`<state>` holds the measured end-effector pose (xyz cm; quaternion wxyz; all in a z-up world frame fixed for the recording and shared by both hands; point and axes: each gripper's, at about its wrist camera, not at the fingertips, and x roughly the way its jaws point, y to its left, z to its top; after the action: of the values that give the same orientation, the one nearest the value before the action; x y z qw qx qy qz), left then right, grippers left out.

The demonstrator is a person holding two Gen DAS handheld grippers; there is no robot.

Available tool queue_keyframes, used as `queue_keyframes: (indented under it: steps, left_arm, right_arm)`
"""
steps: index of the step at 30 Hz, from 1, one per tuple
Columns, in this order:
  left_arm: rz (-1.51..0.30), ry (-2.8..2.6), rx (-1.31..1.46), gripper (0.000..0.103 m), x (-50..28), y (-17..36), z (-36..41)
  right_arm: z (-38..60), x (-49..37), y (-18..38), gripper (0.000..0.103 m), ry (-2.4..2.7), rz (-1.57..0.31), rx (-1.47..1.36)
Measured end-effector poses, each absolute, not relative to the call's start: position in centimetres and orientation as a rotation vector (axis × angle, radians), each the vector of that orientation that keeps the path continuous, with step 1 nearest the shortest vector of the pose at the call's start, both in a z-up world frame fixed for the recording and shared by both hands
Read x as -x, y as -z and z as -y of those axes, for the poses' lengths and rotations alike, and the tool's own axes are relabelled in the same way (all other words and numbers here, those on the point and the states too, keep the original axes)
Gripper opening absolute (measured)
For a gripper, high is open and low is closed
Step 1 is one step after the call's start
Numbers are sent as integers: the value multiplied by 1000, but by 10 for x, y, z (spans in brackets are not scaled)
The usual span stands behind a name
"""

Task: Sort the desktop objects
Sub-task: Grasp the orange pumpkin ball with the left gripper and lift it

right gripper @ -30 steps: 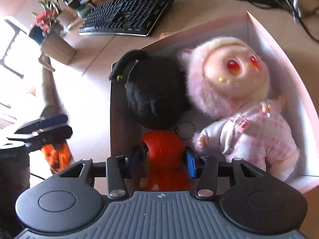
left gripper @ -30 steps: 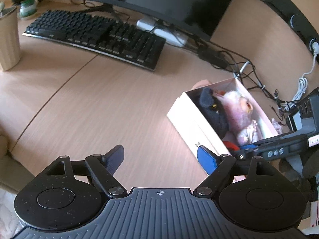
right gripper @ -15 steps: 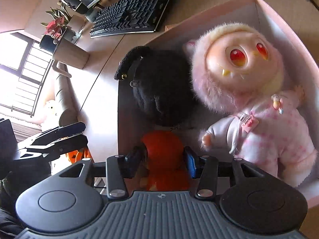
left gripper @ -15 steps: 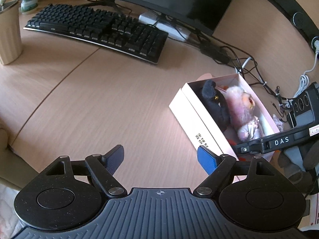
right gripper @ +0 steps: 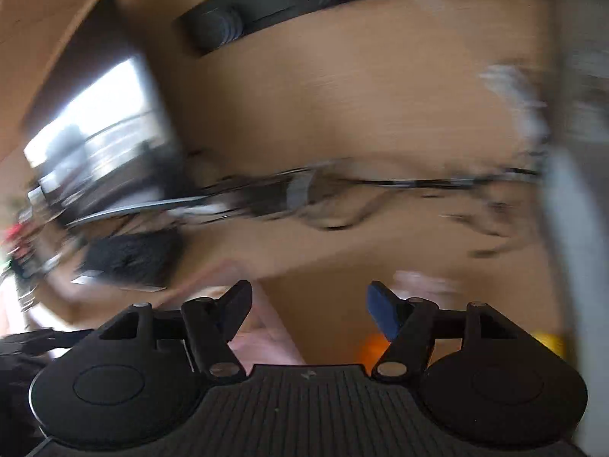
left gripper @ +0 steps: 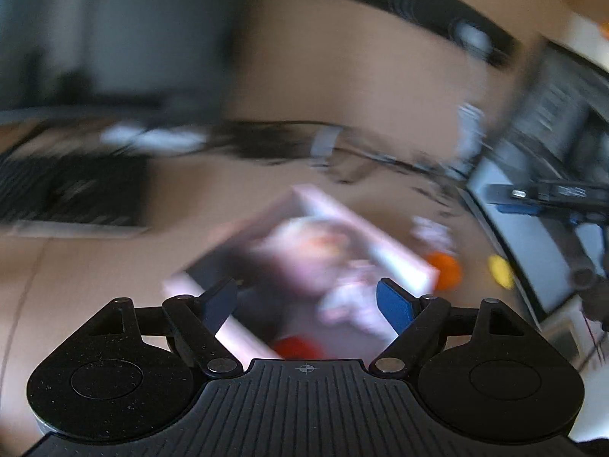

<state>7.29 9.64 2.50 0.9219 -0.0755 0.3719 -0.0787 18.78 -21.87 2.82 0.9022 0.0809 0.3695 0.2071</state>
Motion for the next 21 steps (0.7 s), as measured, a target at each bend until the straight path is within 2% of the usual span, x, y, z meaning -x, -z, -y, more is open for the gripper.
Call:
queue_keyframes:
  steps: [2,4,5,8,10,14,16,21]
  left_arm:
    - [-767,254,57,80,-90,-23,-56]
    - [-776,324,-43,73,-107,-18,-17]
    - [-780,357,-88,72,-116,-15,2]
    - [-790,422,-155,74,-140,-7,46]
    - [-816,441,-173,81,-160,2,68]
    - [-887,424,-218,81,-194,29,105]
    - [-926,386,-227,86,-209,45,120]
    - [-998,296,-248,82,-229,76,136]
  right_arm:
    - [237,-171,-19,57,-362,-759,-160]
    - [252,-155,-10,56,-320,-760,-176]
    - [258,-145,-5,56,-293,-757,-184]
    - [270,-117,8,56,-212,-750,-180]
    - [276,-100,17,56,-165,-750,-163]
    - [299,-75,34,56,-126,-800,-235]
    - [305,-65,42,56,-114,-828,-264]
    - [316,-51,55,56,-95,-861,-307]
